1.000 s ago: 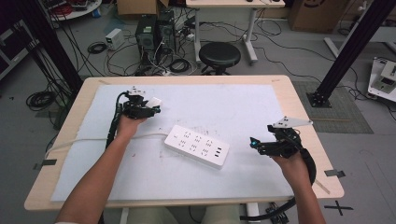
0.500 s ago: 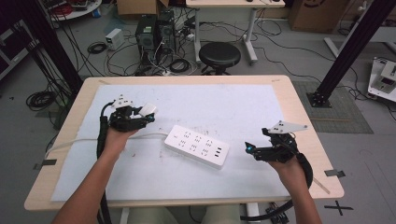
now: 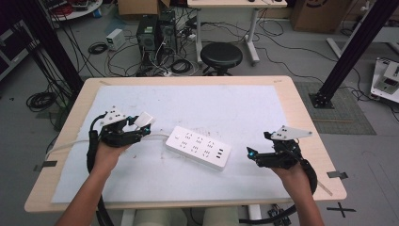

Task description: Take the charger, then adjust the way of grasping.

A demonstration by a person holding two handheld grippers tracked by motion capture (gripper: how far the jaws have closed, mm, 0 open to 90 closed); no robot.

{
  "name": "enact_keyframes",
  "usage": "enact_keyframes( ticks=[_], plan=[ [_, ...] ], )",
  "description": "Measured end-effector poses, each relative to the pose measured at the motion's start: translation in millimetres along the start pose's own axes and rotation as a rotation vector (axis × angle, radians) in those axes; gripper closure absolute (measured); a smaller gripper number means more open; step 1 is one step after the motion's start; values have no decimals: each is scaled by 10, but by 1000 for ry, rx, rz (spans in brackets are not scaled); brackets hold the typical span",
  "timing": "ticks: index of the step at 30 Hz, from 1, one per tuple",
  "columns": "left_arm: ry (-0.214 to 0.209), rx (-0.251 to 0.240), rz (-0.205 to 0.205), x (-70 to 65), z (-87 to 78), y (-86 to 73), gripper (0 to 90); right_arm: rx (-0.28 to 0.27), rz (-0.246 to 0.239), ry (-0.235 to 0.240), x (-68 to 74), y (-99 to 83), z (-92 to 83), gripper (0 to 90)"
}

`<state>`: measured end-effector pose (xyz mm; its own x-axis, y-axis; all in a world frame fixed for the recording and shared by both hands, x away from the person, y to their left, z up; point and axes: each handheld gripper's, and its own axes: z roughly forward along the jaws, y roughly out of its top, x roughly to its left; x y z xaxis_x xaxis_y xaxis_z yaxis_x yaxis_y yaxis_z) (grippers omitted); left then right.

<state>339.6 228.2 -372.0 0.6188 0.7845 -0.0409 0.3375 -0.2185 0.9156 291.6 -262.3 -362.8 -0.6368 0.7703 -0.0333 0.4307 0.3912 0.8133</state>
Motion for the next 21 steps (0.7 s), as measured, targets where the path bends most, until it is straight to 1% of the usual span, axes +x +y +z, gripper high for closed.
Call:
enact_keyframes(
  ticks=[1,2,4,5,6,8,9,10,11,14,17,21],
  plan=[
    [-11,-15,5,-32,-53,-14,425,6,5,-2,13,0,1,159],
    [-17,-23,6,-51,-71,-19,426,3,-3,-1,22,3,10,159],
    [-28,-31,11,-87,-103,-20,425,6,-10,0,33,10,21,159],
    [-37,-34,23,-103,-119,-16,425,7,-12,2,39,15,25,159],
    [-45,-39,27,-127,-129,-12,425,6,-10,5,46,20,27,158],
    [-62,-39,44,-163,-150,-2,425,7,-10,10,58,30,28,158],
    [-71,-45,45,-186,-152,-1,425,6,-15,9,63,32,28,159],
    [-78,-41,49,-205,-158,-1,425,6,-17,11,74,33,28,158],
    [-84,-42,52,-224,-161,0,425,8,-30,21,82,33,31,158],
    [-100,-41,51,-271,-175,-2,424,15,-63,28,111,31,41,158],
    [-116,-42,60,-303,-195,-12,425,15,-51,28,125,44,59,158],
    [-151,-35,101,-365,-222,-24,425,43,-33,90,160,75,118,158]
  ],
)
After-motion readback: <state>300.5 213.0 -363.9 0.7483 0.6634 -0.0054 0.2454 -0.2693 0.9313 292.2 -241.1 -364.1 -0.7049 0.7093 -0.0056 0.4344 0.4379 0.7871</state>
